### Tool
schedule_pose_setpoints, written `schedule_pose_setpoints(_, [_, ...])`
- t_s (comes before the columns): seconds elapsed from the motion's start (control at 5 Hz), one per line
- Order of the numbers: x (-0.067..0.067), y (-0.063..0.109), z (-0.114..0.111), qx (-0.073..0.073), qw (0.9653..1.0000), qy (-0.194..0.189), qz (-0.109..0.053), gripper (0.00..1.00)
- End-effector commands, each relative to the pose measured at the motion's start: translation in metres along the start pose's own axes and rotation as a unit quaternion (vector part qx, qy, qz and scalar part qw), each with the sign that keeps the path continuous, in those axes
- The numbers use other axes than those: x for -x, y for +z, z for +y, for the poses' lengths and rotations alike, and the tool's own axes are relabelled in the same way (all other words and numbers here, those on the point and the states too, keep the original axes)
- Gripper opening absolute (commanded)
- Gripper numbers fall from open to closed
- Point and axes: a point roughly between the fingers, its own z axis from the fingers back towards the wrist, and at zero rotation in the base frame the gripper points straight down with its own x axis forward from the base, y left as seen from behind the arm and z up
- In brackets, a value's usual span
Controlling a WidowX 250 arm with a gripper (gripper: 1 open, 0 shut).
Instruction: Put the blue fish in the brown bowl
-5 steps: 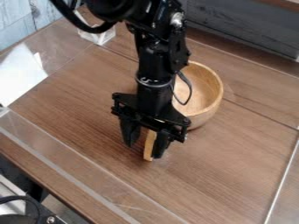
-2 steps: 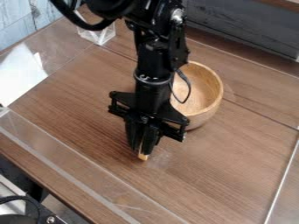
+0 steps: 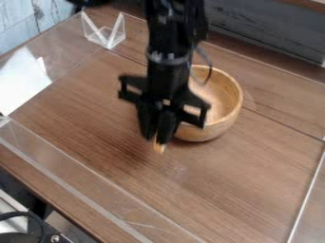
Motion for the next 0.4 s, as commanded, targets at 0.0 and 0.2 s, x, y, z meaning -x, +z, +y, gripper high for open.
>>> schedule_pose_setpoints(0.0, [-0.014, 0.036, -0.002, 0.006, 0.9986, 0.002, -0.052, 0.00])
schedule_pose_setpoints(0.2, [-0.032, 0.051, -0.004, 0.013, 0.9969, 0.000, -0.078, 0.00])
